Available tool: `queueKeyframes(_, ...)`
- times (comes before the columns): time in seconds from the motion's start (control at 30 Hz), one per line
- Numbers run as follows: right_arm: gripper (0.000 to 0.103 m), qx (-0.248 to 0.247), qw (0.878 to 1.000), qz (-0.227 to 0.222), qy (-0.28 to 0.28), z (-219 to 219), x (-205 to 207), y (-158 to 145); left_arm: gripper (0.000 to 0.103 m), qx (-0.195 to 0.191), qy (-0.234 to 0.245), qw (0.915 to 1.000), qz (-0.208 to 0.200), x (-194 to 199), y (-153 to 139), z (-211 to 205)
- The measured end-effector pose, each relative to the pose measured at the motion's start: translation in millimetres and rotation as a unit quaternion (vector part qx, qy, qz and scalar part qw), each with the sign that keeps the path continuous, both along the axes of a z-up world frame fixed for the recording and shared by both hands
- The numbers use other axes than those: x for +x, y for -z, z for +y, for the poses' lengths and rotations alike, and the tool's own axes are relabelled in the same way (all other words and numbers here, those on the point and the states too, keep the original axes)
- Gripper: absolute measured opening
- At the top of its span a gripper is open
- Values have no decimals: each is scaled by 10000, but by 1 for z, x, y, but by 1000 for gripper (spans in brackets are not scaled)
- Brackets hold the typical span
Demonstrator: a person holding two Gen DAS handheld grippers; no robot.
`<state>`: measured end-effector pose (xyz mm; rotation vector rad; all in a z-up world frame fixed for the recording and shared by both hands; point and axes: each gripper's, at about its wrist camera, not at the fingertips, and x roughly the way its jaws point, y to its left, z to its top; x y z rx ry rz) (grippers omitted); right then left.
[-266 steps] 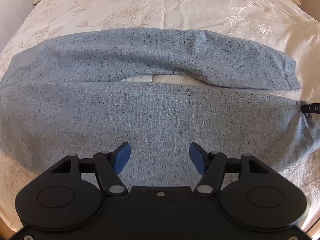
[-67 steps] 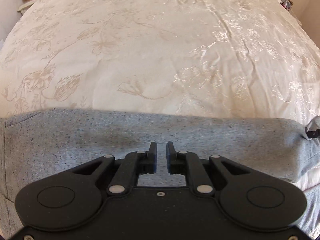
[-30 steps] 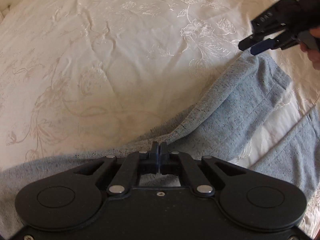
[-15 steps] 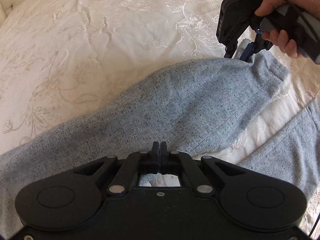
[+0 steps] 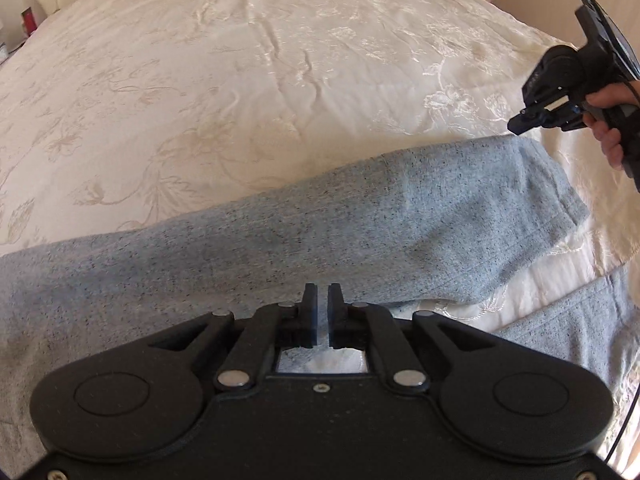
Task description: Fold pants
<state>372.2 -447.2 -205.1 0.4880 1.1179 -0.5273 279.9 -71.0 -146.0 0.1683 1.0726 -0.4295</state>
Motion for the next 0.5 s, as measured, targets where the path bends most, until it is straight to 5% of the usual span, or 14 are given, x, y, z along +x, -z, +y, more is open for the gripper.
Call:
queueKeyframes(0.1, 14, 237, 9991, 158, -327, -6, 7, -1, 11, 71, -298, 9995, -40, -1, -4, 13)
queueKeyframes(0.13, 25, 168, 9994, 177, -251, -6, 10, 0, 11, 98, -393, 9992, -49, -2, -5, 18)
queueKeyframes(0.23, 33, 240, 9989, 314, 239, -15, 13, 4, 11, 103, -639, 9979, -57, -6, -8, 29)
queueKeyframes(0.5, 35, 558, 9861, 1074, 1136, -11, 36, 47, 12, 145, -1213, 9924, 156, -12, -5, 60)
